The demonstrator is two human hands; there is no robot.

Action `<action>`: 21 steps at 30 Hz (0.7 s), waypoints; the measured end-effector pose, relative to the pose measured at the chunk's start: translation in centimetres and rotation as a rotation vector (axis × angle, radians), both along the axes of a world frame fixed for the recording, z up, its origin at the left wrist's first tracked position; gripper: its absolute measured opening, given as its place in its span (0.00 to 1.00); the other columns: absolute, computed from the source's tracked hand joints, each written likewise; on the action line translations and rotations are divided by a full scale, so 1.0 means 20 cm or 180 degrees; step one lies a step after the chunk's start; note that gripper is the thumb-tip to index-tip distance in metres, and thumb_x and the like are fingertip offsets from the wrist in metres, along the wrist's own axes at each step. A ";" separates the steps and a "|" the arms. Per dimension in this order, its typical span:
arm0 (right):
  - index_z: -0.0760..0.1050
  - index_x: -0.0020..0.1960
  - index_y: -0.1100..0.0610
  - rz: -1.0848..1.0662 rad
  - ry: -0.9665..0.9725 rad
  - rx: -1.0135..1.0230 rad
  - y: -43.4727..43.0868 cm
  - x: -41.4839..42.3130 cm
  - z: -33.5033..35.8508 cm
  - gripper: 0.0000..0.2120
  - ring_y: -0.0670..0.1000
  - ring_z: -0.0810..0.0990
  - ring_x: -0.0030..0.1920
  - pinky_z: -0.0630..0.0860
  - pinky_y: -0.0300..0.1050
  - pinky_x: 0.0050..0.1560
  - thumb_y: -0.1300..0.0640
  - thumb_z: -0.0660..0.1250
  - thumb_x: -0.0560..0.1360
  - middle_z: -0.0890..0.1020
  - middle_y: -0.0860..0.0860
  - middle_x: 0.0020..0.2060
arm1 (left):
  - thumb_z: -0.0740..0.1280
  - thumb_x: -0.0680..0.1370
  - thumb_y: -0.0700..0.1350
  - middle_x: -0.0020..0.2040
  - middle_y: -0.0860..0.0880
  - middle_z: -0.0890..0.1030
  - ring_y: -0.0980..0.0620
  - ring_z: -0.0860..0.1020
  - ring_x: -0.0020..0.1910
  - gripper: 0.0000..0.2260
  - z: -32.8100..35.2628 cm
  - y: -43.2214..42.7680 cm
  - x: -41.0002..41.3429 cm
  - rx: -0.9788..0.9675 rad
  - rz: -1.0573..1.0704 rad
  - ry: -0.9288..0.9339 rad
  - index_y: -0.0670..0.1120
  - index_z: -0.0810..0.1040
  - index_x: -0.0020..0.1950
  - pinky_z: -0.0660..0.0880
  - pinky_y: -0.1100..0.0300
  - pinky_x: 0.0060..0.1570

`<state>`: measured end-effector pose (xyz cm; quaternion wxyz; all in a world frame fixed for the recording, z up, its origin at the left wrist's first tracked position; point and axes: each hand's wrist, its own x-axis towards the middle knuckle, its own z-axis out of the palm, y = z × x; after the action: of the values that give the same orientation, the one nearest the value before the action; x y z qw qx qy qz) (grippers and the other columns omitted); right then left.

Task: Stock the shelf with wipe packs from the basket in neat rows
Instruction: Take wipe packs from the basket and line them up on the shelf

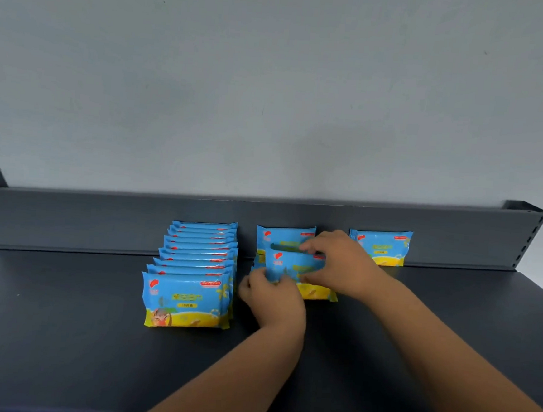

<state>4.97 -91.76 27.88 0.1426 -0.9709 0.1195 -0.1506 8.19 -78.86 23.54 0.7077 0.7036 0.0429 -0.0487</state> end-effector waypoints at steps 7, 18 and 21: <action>0.75 0.46 0.46 -0.0105 0.0073 0.0587 0.03 -0.04 0.04 0.20 0.45 0.76 0.45 0.73 0.39 0.44 0.56 0.84 0.64 0.76 0.45 0.47 | 0.67 0.77 0.40 0.61 0.42 0.77 0.44 0.81 0.54 0.09 0.06 0.02 0.05 -0.0755 0.0359 0.0805 0.45 0.75 0.57 0.81 0.46 0.54; 0.69 0.44 0.45 0.0024 -0.0092 0.0189 0.04 -0.17 0.03 0.19 0.44 0.79 0.40 0.79 0.49 0.40 0.61 0.77 0.67 0.80 0.41 0.40 | 0.65 0.77 0.40 0.59 0.42 0.78 0.43 0.81 0.54 0.14 0.22 0.00 0.00 -0.1216 0.0652 0.1443 0.44 0.73 0.62 0.80 0.52 0.47; 0.68 0.44 0.45 -0.0002 -0.0208 0.0171 0.03 -0.19 0.01 0.19 0.45 0.78 0.40 0.78 0.49 0.39 0.61 0.77 0.68 0.79 0.40 0.39 | 0.66 0.77 0.43 0.54 0.44 0.80 0.45 0.83 0.48 0.03 0.24 0.00 0.00 -0.1576 0.0491 0.1453 0.49 0.74 0.49 0.83 0.46 0.48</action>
<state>1.15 -91.24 28.14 0.1725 -0.9613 0.1190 -0.1789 8.13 -78.82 28.26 0.8307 0.4761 0.2401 -0.1602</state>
